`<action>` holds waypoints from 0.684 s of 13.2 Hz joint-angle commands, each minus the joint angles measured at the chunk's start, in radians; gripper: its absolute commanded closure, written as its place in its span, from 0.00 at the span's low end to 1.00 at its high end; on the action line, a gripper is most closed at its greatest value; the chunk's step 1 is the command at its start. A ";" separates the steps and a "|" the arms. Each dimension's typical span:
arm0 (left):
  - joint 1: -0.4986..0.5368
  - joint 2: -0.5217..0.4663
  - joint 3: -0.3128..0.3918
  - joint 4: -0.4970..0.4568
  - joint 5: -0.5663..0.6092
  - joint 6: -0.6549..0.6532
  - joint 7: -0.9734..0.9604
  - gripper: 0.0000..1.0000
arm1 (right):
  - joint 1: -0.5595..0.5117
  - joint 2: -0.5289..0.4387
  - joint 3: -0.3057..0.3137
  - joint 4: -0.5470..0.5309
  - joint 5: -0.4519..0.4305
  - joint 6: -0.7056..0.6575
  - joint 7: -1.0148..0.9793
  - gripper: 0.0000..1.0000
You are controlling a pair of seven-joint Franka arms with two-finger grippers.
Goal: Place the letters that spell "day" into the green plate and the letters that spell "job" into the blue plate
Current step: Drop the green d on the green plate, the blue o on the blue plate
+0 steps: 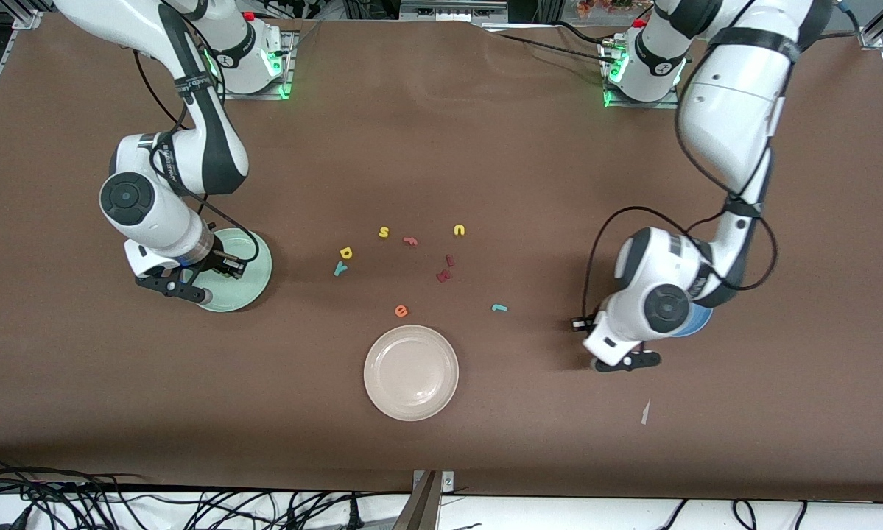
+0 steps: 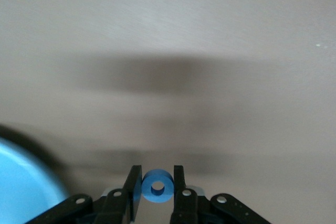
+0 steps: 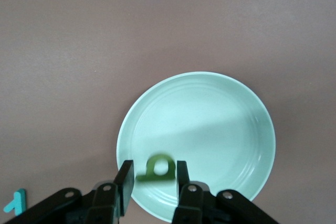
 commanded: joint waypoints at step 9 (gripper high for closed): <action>0.149 -0.077 0.008 -0.074 0.049 -0.238 0.529 0.00 | 0.022 0.022 0.171 0.007 0.038 0.060 0.374 0.29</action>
